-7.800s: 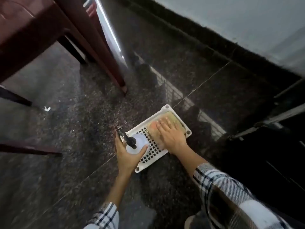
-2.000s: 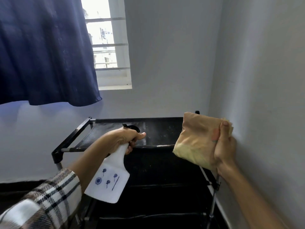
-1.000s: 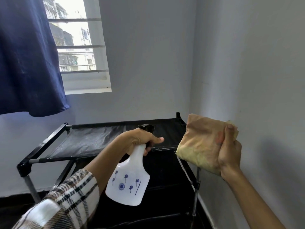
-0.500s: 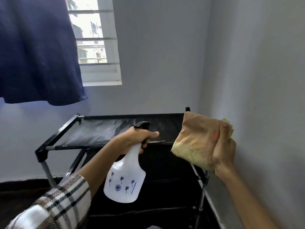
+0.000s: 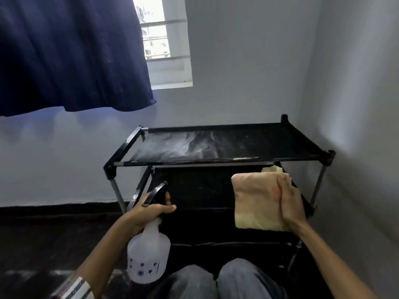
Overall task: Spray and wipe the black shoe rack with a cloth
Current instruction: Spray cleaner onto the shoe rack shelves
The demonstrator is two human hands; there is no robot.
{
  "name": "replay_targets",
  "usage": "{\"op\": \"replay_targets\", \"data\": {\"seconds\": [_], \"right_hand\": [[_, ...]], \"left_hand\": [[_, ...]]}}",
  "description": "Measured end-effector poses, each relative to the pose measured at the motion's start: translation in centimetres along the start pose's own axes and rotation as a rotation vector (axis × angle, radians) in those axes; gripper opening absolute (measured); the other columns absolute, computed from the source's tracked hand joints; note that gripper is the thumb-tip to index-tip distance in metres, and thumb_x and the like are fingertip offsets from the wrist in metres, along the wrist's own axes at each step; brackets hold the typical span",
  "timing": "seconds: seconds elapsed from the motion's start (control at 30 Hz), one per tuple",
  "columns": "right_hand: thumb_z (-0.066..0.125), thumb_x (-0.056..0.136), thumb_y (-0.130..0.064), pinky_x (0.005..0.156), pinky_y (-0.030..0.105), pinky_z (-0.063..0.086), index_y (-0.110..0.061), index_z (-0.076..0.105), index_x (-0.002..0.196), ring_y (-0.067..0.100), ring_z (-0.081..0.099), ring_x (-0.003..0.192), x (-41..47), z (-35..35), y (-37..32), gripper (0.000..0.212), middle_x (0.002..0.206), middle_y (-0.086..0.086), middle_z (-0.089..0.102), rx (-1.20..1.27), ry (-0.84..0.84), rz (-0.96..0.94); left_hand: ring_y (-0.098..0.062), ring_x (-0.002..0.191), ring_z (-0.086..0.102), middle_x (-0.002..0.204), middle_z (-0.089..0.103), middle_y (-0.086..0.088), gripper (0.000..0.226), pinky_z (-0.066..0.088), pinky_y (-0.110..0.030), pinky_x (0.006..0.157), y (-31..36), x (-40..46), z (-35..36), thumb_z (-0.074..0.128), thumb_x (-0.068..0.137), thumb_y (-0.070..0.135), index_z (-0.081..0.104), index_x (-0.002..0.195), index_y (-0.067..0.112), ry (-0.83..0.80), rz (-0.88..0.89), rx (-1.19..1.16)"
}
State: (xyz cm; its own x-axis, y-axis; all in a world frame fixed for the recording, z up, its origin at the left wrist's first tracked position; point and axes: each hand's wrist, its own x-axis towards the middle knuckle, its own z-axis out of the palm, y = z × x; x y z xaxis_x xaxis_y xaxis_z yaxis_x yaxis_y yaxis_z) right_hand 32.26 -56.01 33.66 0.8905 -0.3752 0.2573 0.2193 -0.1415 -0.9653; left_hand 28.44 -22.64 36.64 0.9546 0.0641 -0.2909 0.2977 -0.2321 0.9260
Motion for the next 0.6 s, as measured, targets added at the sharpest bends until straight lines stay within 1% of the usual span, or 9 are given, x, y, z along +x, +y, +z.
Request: {"op": "replay_targets", "data": {"seconds": [0.07,0.1,0.2,0.27,0.33,0.37,0.43,0.5,0.6], "right_hand": [[0.033,0.083,-0.061,0.042,0.003,0.037,-0.006,0.061,0.069,-0.006,0.056,0.051,-0.8,1.2,1.0,0.063,0.056,-0.007,0.058,-0.018,-0.044,0.049],[0.033,0.081,-0.063,0.043,0.004,0.038,-0.011,0.063,0.069,-0.006,0.058,0.053,-1.1,1.9,1.3,0.062,0.058,-0.009,0.060,-0.017,-0.064,0.086],[0.035,0.077,-0.070,0.050,0.012,0.041,-0.021,0.065,0.071,-0.002,0.060,0.064,-1.4,4.3,1.9,0.058,0.069,-0.009,0.066,-0.011,-0.078,0.168],[0.037,0.079,-0.070,0.053,0.016,0.042,-0.023,0.065,0.075,0.002,0.062,0.068,-1.3,5.9,2.0,0.055,0.073,-0.006,0.067,0.008,-0.079,0.193],[0.039,0.086,-0.065,0.051,0.017,0.044,-0.021,0.066,0.078,0.007,0.064,0.069,-1.3,7.4,2.1,0.052,0.074,-0.004,0.069,0.036,-0.095,0.227],[0.040,0.088,-0.063,0.051,0.017,0.044,-0.019,0.066,0.078,0.008,0.065,0.068,-1.3,8.0,2.1,0.052,0.073,-0.003,0.069,0.046,-0.103,0.233],[0.040,0.091,-0.059,0.052,0.018,0.044,-0.017,0.066,0.077,0.010,0.065,0.068,-1.2,8.9,2.3,0.051,0.072,-0.002,0.069,0.061,-0.114,0.230],[0.040,0.092,-0.057,0.054,0.019,0.044,-0.017,0.065,0.078,0.010,0.065,0.070,-1.1,9.6,2.4,0.050,0.074,-0.001,0.068,0.081,-0.112,0.230],[0.040,0.093,-0.055,0.055,0.019,0.045,-0.019,0.065,0.080,0.008,0.064,0.071,-1.0,10.1,2.5,0.046,0.077,-0.001,0.068,0.105,-0.099,0.229]], "left_hand": [[-0.015,0.068,0.062,0.072,0.064,-0.002,0.016,0.050,-0.031,0.063,-1.5,0.0,-0.8,0.075,0.075,0.007,0.063,0.079,0.017,0.025,0.047,0.001],[-0.016,0.070,0.063,0.073,0.064,-0.001,0.017,0.049,-0.032,0.064,-2.1,0.1,-1.1,0.076,0.075,0.008,0.064,0.078,0.019,0.033,0.046,-0.015],[-0.013,0.075,0.067,0.073,0.069,0.004,0.016,0.051,-0.030,0.064,-3.4,0.8,-1.4,0.081,0.071,0.019,0.067,0.070,0.027,0.065,0.043,-0.093],[-0.011,0.079,0.069,0.075,0.072,0.007,0.014,0.051,-0.028,0.063,-3.9,1.5,-1.3,0.083,0.068,0.023,0.069,0.069,0.027,0.088,0.033,-0.147],[-0.012,0.082,0.067,0.075,0.072,0.006,0.014,0.051,-0.026,0.061,-4.1,2.3,-1.3,0.083,0.068,0.024,0.070,0.073,0.024,0.108,0.007,-0.204],[-0.012,0.080,0.065,0.074,0.071,0.004,0.014,0.051,-0.025,0.059,-4.2,2.7,-1.2,0.082,0.069,0.025,0.069,0.074,0.022,0.110,-0.006,-0.214],[-0.011,0.065,0.061,0.067,0.065,0.000,0.016,0.047,-0.023,0.051,-4.4,3.4,-0.9,0.078,0.071,0.032,0.069,0.070,0.019,0.118,-0.043,-0.206],[-0.011,0.049,0.053,0.059,0.059,-0.001,0.027,0.042,-0.024,0.044,-4.5,4.2,-0.5,0.076,0.070,0.041,0.066,0.068,0.016,0.155,-0.140,-0.194],[-0.013,0.041,0.047,0.057,0.051,-0.002,0.039,0.039,-0.022,0.041,-4.7,5.1,-0.1,0.076,0.068,0.045,0.066,0.081,0.010,0.241,-0.234,-0.177]]}}
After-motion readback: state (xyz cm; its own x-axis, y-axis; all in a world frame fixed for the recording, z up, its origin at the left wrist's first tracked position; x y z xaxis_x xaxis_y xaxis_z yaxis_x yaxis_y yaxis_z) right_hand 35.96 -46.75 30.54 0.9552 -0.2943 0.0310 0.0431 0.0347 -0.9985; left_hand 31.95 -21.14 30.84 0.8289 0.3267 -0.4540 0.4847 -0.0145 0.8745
